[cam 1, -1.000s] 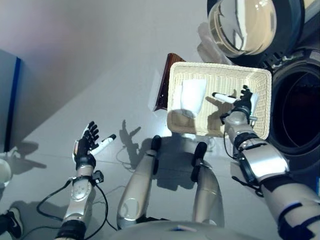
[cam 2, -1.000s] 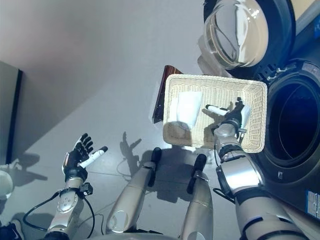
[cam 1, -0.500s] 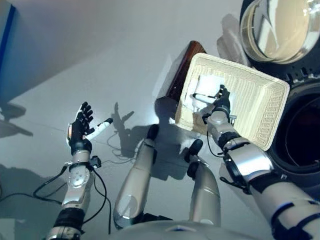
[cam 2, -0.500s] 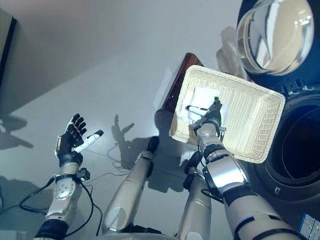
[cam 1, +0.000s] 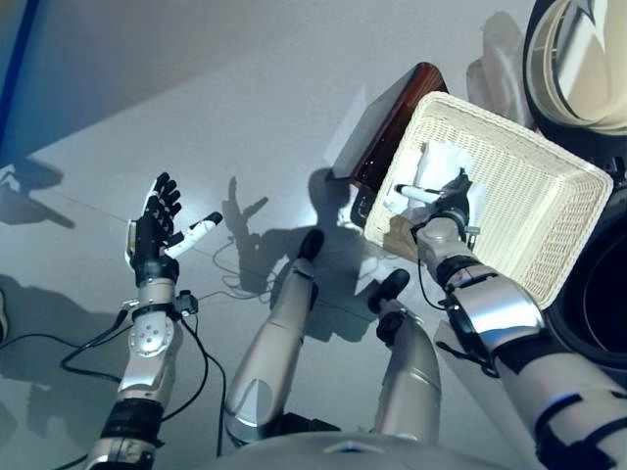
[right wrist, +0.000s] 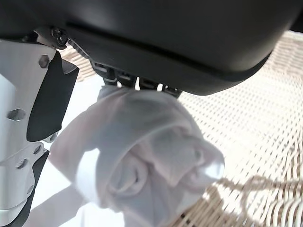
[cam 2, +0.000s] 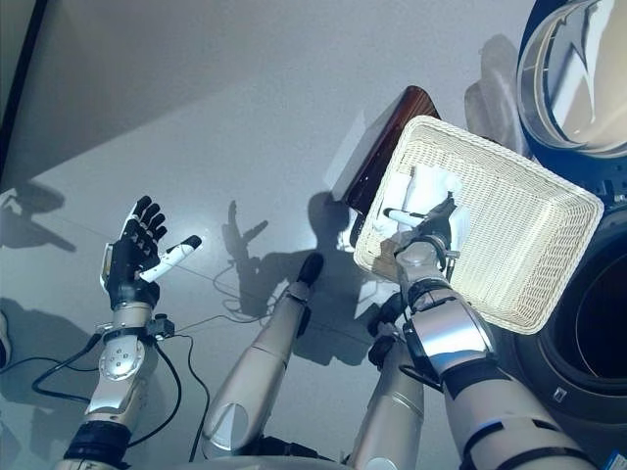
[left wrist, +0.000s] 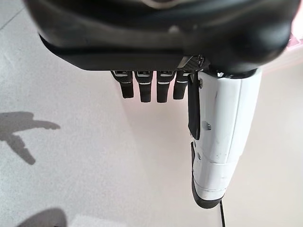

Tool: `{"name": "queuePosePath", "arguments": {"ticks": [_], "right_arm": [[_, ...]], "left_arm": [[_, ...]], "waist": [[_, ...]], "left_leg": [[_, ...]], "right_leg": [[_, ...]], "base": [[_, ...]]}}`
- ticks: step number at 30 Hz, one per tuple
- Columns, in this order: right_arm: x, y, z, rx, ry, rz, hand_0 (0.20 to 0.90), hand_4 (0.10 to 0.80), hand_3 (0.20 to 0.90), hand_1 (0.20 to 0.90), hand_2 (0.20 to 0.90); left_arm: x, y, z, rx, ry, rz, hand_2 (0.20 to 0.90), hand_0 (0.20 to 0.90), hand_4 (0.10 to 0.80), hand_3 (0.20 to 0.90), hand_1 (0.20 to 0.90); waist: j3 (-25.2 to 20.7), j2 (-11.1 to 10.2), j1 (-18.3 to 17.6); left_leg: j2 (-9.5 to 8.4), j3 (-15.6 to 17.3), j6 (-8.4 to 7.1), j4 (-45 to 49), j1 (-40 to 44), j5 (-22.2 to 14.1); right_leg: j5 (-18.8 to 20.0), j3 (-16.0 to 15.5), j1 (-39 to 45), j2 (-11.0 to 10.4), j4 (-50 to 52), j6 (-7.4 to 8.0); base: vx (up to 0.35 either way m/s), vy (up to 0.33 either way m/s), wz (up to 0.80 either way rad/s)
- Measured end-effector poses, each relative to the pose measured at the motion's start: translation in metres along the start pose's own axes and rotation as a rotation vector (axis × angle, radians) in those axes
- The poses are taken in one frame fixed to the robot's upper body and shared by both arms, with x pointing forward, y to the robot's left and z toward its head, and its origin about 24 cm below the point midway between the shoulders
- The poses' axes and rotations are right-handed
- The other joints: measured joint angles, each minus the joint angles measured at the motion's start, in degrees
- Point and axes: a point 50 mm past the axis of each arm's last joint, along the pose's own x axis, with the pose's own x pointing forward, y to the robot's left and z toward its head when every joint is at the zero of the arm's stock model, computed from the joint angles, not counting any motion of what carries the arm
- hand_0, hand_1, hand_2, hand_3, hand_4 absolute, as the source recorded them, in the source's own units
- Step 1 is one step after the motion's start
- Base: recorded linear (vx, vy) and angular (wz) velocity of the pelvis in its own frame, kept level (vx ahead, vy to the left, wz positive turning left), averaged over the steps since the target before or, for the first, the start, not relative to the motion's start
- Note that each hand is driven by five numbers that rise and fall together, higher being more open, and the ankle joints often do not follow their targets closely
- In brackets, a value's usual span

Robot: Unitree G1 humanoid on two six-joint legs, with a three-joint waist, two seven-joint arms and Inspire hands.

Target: Pick up the clothes and place them into the washing machine

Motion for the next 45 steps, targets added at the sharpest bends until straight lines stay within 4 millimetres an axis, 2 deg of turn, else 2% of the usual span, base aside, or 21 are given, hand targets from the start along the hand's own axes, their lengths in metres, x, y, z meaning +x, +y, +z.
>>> {"name": "queuePosePath", "arguments": {"ticks": [7, 12, 16, 20, 21, 23, 25, 27, 30, 32, 34, 41, 45], "right_arm": [[0.0, -0.002, -0.01, -0.042, 0.022, 0.002, 0.2, 0.3, 0.2, 0.2, 0.2], [-0.003, -0.001, -0.022, -0.054, 0.049, 0.009, 0.2, 0.3, 0.2, 0.2, 0.2], [-0.006, -0.004, -0.043, -0.055, 0.108, 0.013, 0.214, 0.31, 0.214, 0.214, 0.214], [-0.004, -0.02, -0.066, -0.051, 0.181, -0.026, 0.2, 0.3, 0.2, 0.2, 0.2], [-0.003, -0.03, -0.076, -0.009, 0.228, -0.061, 0.2, 0.3, 0.2, 0.2, 0.2], [0.0, -0.044, -0.084, 0.089, 0.284, -0.12, 0.2, 0.3, 0.2, 0.2, 0.2], [0.003, -0.056, -0.092, 0.313, 0.354, -0.188, 0.2, 0.3, 0.2, 0.2, 0.2], [-0.001, -0.057, -0.103, 0.577, 0.405, -0.221, 0.2, 0.3, 0.2, 0.2, 0.2], [-0.007, -0.056, -0.116, 0.76, 0.449, -0.251, 0.2, 0.3, 0.2, 0.2, 0.2], [-0.013, -0.054, -0.124, 0.9, 0.469, -0.293, 0.2, 0.3, 0.2, 0.2, 0.2], [-0.017, -0.055, -0.133, 0.934, 0.476, -0.307, 0.2, 0.3, 0.2, 0.2, 0.2], [-0.025, -0.04, -0.122, 1.252, 0.367, -0.3, 0.2, 0.3, 0.2, 0.2, 0.2], [-0.026, -0.047, -0.119, 1.386, 0.292, -0.376, 0.2, 0.3, 0.2, 0.2, 0.2]], "left_arm": [[-0.002, 0.0, -0.001, 0.002, 0.006, -0.002, 0.9, 0.9, 0.8, 0.9, 0.9], [-0.007, 0.0, -0.009, 0.012, 0.041, -0.01, 0.9, 0.9, 0.8, 0.9, 0.9], [-0.011, 0.004, -0.018, 0.027, 0.082, -0.012, 0.9, 0.9, 0.8, 0.9, 0.9], [-0.016, 0.005, -0.021, 0.042, 0.099, -0.028, 0.9, 0.9, 0.8, 0.9, 0.9], [-0.019, 0.005, -0.024, 0.056, 0.11, -0.043, 0.9, 0.9, 0.8, 0.9, 0.9], [-0.024, 0.006, -0.03, 0.067, 0.14, -0.056, 0.9, 0.9, 0.8, 0.9, 0.9], [-0.029, 0.006, -0.037, 0.088, 0.177, -0.07, 0.9, 0.9, 0.8, 0.9, 0.9], [-0.037, 0.012, -0.05, 0.126, 0.239, -0.068, 0.9, 0.9, 0.8, 0.9, 0.9], [-0.051, 0.02, -0.065, 0.165, 0.324, -0.056, 0.9, 0.9, 0.8, 0.9, 0.9], [-0.061, 0.024, -0.076, 0.177, 0.383, -0.044, 0.9, 0.9, 0.8, 0.9, 0.9], [-0.07, 0.022, -0.084, 0.186, 0.427, -0.064, 0.9, 0.9, 0.8, 0.9, 0.9], [-0.103, 0.018, -0.108, 0.178, 0.578, -0.082, 0.9, 0.9, 0.8, 0.9, 0.9], [-0.119, 0.007, -0.117, 0.145, 0.641, -0.123, 0.9, 0.9, 0.8, 0.9, 0.9]], "waist": [[-0.1, 0.2, -0.1], [0.0, 1.3, -0.1], [-0.2, 1.7, -0.2], [-0.5, 2.2, -0.3], [-1.1, 2.5, -0.3], [-1.9, 3.4, -0.4], [-2.8, 4.6, -1.7], [-3.8, 5.3, -2.4], [-6.3, 5.6, -3.9], [-7.5, 6.5, -5.2], [-8.8, 7.3, -5.5], [-10.4, 9.9, -8.4], [-12.0, 12.3, -8.6]], "left_leg": [[0.17, 0.5, 0.18, 0.4, 0.2, -0.1], [0.13, 2.1, 0.75, 0.9, 0.7, -0.5], [0.06, 3.3, 1.22, 0.7, 3.0, -0.8], [0.03, 3.7, 1.39, -0.2, 4.9, -0.9], [0.08, 4.0, 1.81, -0.3, 5.3, -1.1], [-0.09, 4.7, 1.76, -0.4, 5.5, -0.7], [-0.17, 5.2, 1.85, -0.5, 6.4, -0.6], [-0.15, 6.2, 2.34, -1.0, 8.0, -1.0], [-0.08, 7.7, 2.75, -1.5, 9.2, -1.2], [0.05, 8.8, 3.09, -2.3, 11.0, -1.5], [0.09, 9.8, 3.35, -2.9, 12.1, -1.6], [0.14, 12.0, 3.82, -4.5, 14.0, -1.9], [0.1, 12.4, 3.88, -5.1, 14.2, -1.9]], "right_leg": [[0.1, 0.7, -0.2, 0.2, 0.1, -0.09], [0.3, 2.1, -0.2, 0.2, 0.4, 0.18], [0.4, 3.3, 1.2, 0.1, 0.2, 0.43], [0.4, 3.9, 2.7, -0.1, -0.1, 0.58], [0.4, 4.3, 2.9, -0.2, -0.1, 1.31], [0.8, 4.5, 3.0, -0.3, -0.2, 1.26], [1.1, 4.9, 3.7, -0.3, -0.9, 1.71], [1.4, 6.1, 4.8, 0.0, -1.4, 1.79], [1.7, 7.6, 5.2, 0.2, -2.5, 2.54], [2.6, 8.7, 6.7, 0.5, -4.1, 3.08], [3.0, 9.5, 7.5, 0.6, -5.2, 3.28], [4.3, 12.0, 8.1, 1.1, -7.8, 3.78], [4.4, 12.3, 7.9, 1.1, -8.0, 3.85]], "base": [[-0.007, 0.018, -0.04], [0.0, -0.01, -0.07], [0.021, -0.009, -0.13], [-0.019, 0.0, -0.06], [-0.056, 0.028, -0.06], [0.055, 0.02, -0.08], [0.04, 0.028, -0.08], [0.028, 0.026, -0.21], [0.025, 0.04, -0.32], [0.004, 0.028, -0.3], [0.016, 0.038, -0.23], [0.033, 0.026, -0.23], [0.043, 0.017, -0.05]]}}
